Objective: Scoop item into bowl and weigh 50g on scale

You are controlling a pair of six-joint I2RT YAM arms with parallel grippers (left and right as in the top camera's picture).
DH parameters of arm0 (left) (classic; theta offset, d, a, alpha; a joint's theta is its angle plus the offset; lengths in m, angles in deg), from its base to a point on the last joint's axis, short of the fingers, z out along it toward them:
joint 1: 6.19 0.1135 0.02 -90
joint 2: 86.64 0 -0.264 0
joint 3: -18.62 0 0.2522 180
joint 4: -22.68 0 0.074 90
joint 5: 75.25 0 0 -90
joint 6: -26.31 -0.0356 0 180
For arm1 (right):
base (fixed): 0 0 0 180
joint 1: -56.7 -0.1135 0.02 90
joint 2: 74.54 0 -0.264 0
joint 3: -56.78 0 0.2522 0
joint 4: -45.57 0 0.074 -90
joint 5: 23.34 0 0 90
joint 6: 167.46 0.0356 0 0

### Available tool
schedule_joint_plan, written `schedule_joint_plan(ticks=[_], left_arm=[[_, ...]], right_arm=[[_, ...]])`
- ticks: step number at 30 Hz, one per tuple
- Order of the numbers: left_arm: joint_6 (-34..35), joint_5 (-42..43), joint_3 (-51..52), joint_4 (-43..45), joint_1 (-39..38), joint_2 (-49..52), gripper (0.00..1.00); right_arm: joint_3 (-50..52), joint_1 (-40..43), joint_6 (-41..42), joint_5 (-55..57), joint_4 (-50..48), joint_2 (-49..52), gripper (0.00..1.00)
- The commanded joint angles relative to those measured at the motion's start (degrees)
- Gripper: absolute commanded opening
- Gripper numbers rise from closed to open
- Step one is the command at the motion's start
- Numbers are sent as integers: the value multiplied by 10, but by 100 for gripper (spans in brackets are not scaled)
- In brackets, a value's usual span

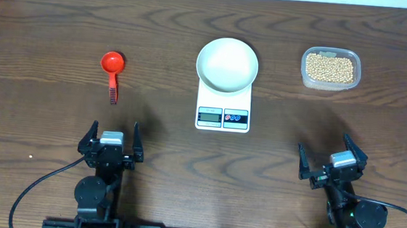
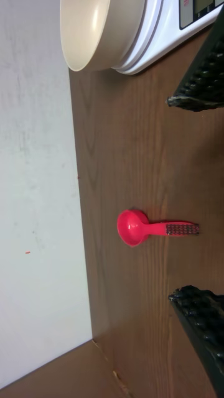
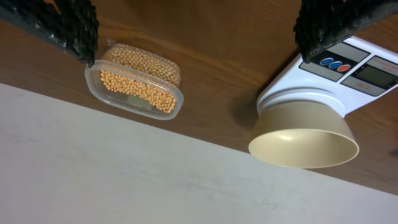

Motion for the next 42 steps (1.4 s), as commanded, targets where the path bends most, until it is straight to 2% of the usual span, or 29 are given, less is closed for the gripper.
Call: schedule_joint_plan(ticks=[1,19,24,28,35,42], left_arm=[[-8,-7,5,-27,2,-3,92],[-7,6,5,-8,2,-3,92],[19,7,-2,-13,3,15,92],[21,12,-41,-13,3,69,92],[32,13,-160,-16,2,238,92],[43,44,-326,-83,3,426,92]], right_arm=[[1,-4,-4,4,3,-3,99],[1,-4,-4,5,3,-3,99],[1,-4,-4,4,3,-3,99],[1,-4,-4,4,3,-3,99],[1,-4,-4,4,3,-3,99],[1,-4,-4,4,3,-3,99]])
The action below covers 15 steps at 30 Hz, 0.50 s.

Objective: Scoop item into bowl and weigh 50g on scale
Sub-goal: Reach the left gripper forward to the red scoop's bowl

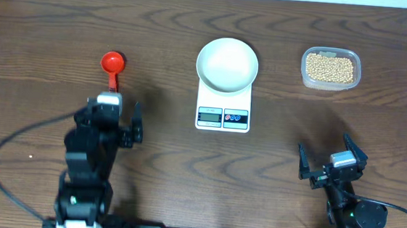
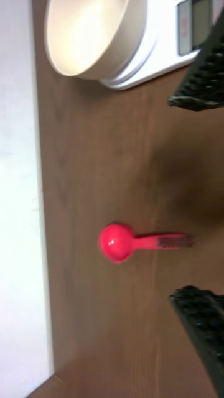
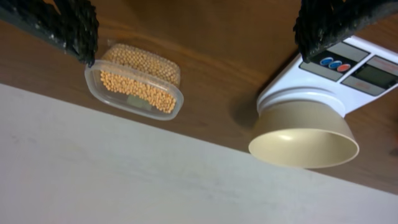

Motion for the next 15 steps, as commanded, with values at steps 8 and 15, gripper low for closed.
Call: schedule_joint_plan(ticks=[8,15], left_arm=[[16,35,-330,-207,29,295,92],[15,124,-538,-327,111,497,92]], right_arm=[[1,-4,-4,5,3,-4,99],[1,-4,-4,4,3,-4,99]])
